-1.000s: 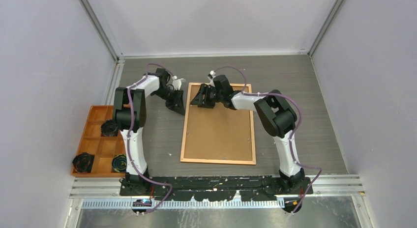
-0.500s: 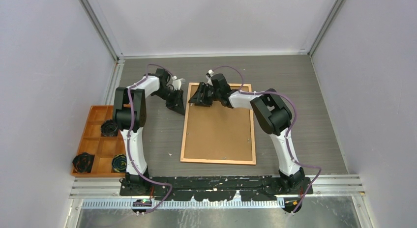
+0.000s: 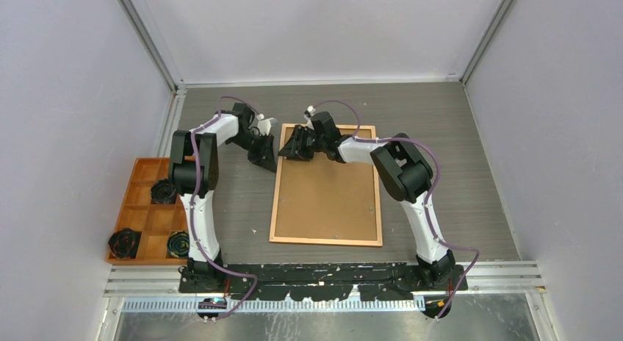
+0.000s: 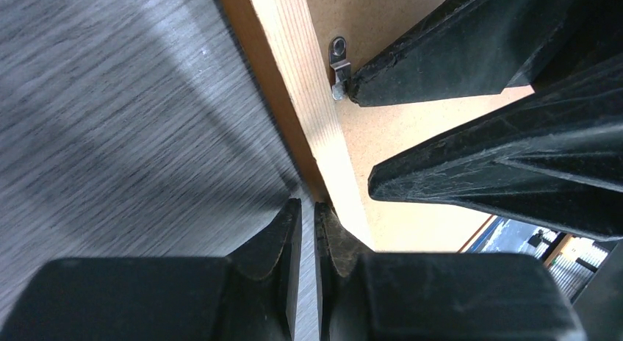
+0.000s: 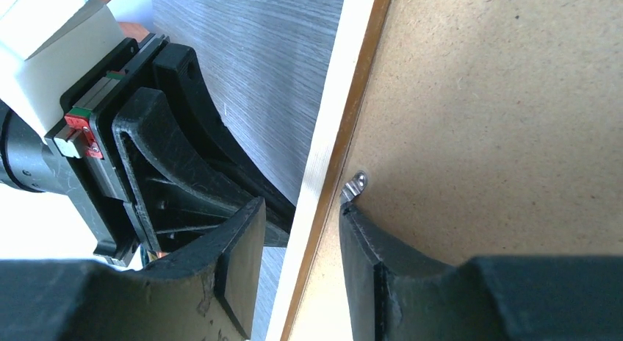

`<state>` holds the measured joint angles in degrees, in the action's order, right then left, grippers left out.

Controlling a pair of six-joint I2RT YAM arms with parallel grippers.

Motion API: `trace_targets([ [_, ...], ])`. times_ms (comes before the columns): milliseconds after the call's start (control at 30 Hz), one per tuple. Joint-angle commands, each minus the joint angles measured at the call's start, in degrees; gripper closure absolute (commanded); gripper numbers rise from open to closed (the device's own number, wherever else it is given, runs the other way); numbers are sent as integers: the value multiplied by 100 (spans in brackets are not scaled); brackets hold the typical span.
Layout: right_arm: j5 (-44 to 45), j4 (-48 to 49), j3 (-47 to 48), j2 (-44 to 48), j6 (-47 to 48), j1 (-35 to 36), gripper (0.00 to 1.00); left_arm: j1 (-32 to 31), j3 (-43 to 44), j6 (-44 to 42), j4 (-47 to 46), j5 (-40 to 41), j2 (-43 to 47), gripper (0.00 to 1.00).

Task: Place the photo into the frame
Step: Install the photo frame at the center of the board.

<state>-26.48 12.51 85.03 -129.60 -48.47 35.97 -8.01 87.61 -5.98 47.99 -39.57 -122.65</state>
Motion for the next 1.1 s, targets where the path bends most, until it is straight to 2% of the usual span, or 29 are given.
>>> trace_targets([
  [0,170,270,224,-134,-48,27,54,-8,-67,38,-141,-230,47,87],
  [767,61,458,441,-260,-213,20,56,-8,-124,-30,-76,-223,136,87],
  [833,-43,629,389,-121,-333,-16,53,0,-93,-72,-10,-210,165,87],
  [1000,-302,1342,-147,641,-822,-322,29,101,-73,-262,210,-125,369,87],
  [1067,-309,1357,-413,1027,-819,-507,25,115,-121,-353,308,-55,495,86],
])
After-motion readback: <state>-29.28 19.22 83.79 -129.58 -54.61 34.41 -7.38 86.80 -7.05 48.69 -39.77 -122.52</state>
